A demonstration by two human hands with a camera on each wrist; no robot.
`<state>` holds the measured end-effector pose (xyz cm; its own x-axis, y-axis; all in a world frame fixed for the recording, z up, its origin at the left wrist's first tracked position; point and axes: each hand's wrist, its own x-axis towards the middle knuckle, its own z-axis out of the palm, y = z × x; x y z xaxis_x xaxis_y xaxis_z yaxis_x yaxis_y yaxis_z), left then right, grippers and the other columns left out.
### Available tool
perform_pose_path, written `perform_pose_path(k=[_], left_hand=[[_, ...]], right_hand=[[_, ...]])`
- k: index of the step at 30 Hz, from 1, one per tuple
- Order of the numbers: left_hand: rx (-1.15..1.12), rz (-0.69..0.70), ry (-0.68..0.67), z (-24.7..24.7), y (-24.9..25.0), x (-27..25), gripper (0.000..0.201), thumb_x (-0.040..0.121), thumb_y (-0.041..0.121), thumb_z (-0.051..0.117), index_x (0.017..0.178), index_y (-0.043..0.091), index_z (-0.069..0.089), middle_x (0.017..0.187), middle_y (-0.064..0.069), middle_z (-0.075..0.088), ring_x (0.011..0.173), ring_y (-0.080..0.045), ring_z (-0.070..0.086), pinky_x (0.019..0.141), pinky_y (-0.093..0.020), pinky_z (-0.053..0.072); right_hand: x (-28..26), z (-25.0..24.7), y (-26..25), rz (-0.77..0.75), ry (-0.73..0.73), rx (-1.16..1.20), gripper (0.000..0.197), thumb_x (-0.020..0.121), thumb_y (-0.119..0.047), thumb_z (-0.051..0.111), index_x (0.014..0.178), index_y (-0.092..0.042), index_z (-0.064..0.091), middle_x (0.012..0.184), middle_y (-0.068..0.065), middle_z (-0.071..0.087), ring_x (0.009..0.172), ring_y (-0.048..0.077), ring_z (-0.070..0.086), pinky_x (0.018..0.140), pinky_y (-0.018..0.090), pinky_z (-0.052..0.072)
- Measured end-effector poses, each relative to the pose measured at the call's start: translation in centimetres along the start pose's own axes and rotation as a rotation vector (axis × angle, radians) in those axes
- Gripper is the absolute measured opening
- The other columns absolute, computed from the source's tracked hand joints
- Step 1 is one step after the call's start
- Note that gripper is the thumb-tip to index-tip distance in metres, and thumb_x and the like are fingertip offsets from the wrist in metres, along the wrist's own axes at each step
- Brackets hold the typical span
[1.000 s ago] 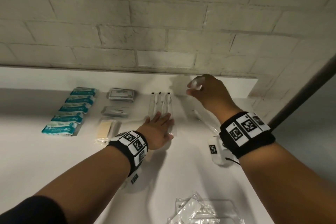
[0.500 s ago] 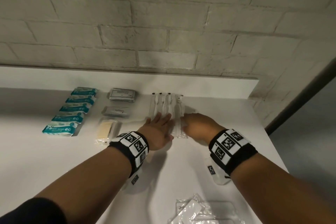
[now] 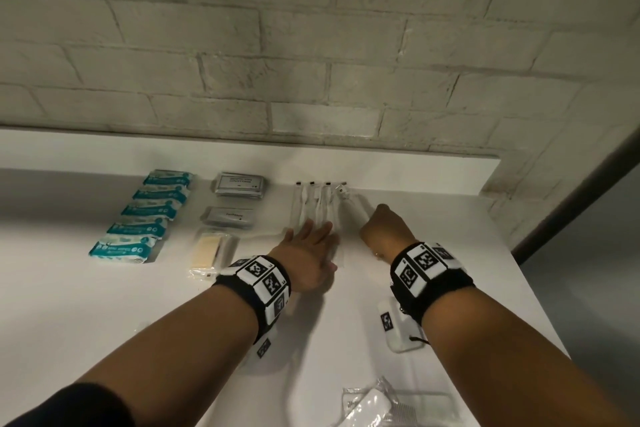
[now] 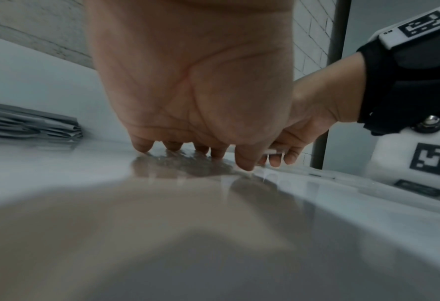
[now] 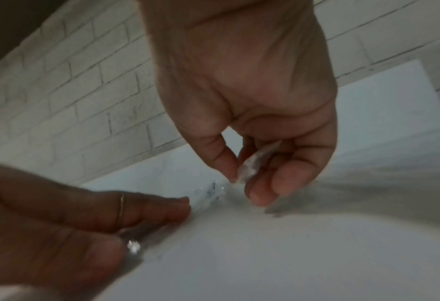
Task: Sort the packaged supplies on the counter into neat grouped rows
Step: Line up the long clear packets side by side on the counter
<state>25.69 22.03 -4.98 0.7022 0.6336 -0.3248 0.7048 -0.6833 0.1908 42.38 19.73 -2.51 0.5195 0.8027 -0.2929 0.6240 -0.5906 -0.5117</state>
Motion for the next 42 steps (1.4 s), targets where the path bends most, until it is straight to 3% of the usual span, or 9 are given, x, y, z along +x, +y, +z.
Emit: perform_pose_path(k=[6, 9, 12, 19, 26, 32, 34, 38, 42], left_hand=[[-0.003, 0.0, 0.003, 0.1, 0.0, -0.1, 0.064, 0.099, 0.043, 0.034, 0.154, 0.023, 0.007, 0.162, 0.002, -0.006, 0.148, -0.029, -0.006, 0.117, -0.052, 0.005], [0.004, 0.002, 0.004, 0.1, 0.0, -0.1, 0.063, 0.099, 0.043, 0.033, 0.154, 0.023, 0.007, 0.162, 0.001, -0.006, 0.148, -0.029, -0.006, 0.117, -0.052, 0.005], [0.027, 0.004, 0.003, 0.1, 0.0, -0.1, 0.063, 0.1, 0.042, 0.031, 0.154, 0.022, 0.006, 0.162, 0.0, -0.006, 0.148, -0.03, -0.006, 0.117, -0.052, 0.005], [0.03, 0.009, 0.039, 0.3, 0.0, -0.1, 0.063, 0.099, 0.042, 0.034, 0.153, 0.022, 0.011, 0.162, 0.001, -0.003, 0.148, -0.031, -0.002, 0.116, -0.053, 0.009], [0.029, 0.011, 0.024, 0.1, 0.6, -0.3, 0.067, 0.099, 0.041, 0.033, 0.154, 0.024, -0.001, 0.162, -0.003, -0.006, 0.148, -0.034, -0.006, 0.117, -0.055, 0.006], [0.09, 0.101, 0.045, 0.2, 1.2, -0.2, 0.068, 0.097, 0.048, 0.032, 0.152, 0.031, -0.004, 0.162, -0.001, -0.009, 0.147, -0.031, -0.012, 0.118, -0.055, 0.001], [0.121, 0.135, 0.032, 0.5, 1.3, 0.2, 0.066, 0.097, 0.052, 0.03, 0.152, 0.034, -0.003, 0.162, 0.0, -0.007, 0.147, -0.031, -0.012, 0.117, -0.055, 0.001], [0.145, 0.13, -0.007, 0.9, 1.1, 0.7, 0.064, 0.098, 0.054, 0.027, 0.152, 0.035, 0.0, 0.162, 0.002, -0.004, 0.148, -0.03, -0.009, 0.118, -0.055, 0.003], [0.142, 0.122, -0.017, 0.8, 1.1, 0.7, 0.063, 0.098, 0.054, 0.026, 0.152, 0.036, -0.001, 0.162, 0.003, -0.005, 0.148, -0.03, -0.011, 0.118, -0.055, 0.003]], right_hand=[[-1.5, -1.0, 0.5, -0.23, 0.213, -0.329, 0.035, 0.088, -0.005, 0.044, 0.122, -0.011, 0.049, 0.12, 0.015, 0.047, 0.107, 0.036, 0.055, 0.085, 0.041, 0.049], [-2.2, 0.1, 0.9, -0.476, 0.113, -0.527, 0.029, 0.089, -0.017, 0.05, 0.117, -0.019, 0.059, 0.117, 0.01, 0.05, 0.109, 0.033, 0.052, 0.091, 0.041, 0.047], [-2.2, 1.1, 0.9, -0.555, 0.085, -0.522, 0.028, 0.091, -0.027, 0.053, 0.118, -0.022, 0.061, 0.12, 0.005, 0.053, 0.113, 0.029, 0.051, 0.092, 0.037, 0.044], [-1.7, 1.8, 0.5, -0.404, -0.029, -0.594, 0.036, 0.092, -0.019, 0.048, 0.127, -0.012, 0.054, 0.128, 0.01, 0.048, 0.116, 0.033, 0.049, 0.095, 0.042, 0.045], [-1.2, 2.0, 0.4, -0.432, -0.086, -0.541, 0.044, 0.094, -0.017, 0.044, 0.138, -0.018, 0.044, 0.139, 0.008, 0.047, 0.123, 0.034, 0.048, 0.101, 0.044, 0.042], [-0.1, -1.8, 2.2, -0.075, 0.168, -0.428, 0.039, 0.09, -0.026, 0.048, 0.127, -0.014, 0.051, 0.124, 0.012, 0.052, 0.116, 0.033, 0.051, 0.094, 0.042, 0.045], [-0.1, -3.1, 3.3, 0.052, 0.04, -0.498, 0.042, 0.085, -0.027, 0.057, 0.124, -0.011, 0.055, 0.121, 0.01, 0.058, 0.111, 0.031, 0.057, 0.091, 0.039, 0.049], [-0.1, -3.9, 4.4, 0.068, -0.199, -0.654, 0.048, 0.089, -0.03, 0.066, 0.13, -0.009, 0.05, 0.131, 0.009, 0.056, 0.12, 0.028, 0.056, 0.1, 0.034, 0.046], [0.9, -3.6, 5.1, 0.075, -0.151, -0.403, 0.041, 0.084, -0.018, 0.067, 0.12, 0.001, 0.061, 0.114, 0.014, 0.066, 0.101, 0.026, 0.065, 0.077, 0.029, 0.051]])
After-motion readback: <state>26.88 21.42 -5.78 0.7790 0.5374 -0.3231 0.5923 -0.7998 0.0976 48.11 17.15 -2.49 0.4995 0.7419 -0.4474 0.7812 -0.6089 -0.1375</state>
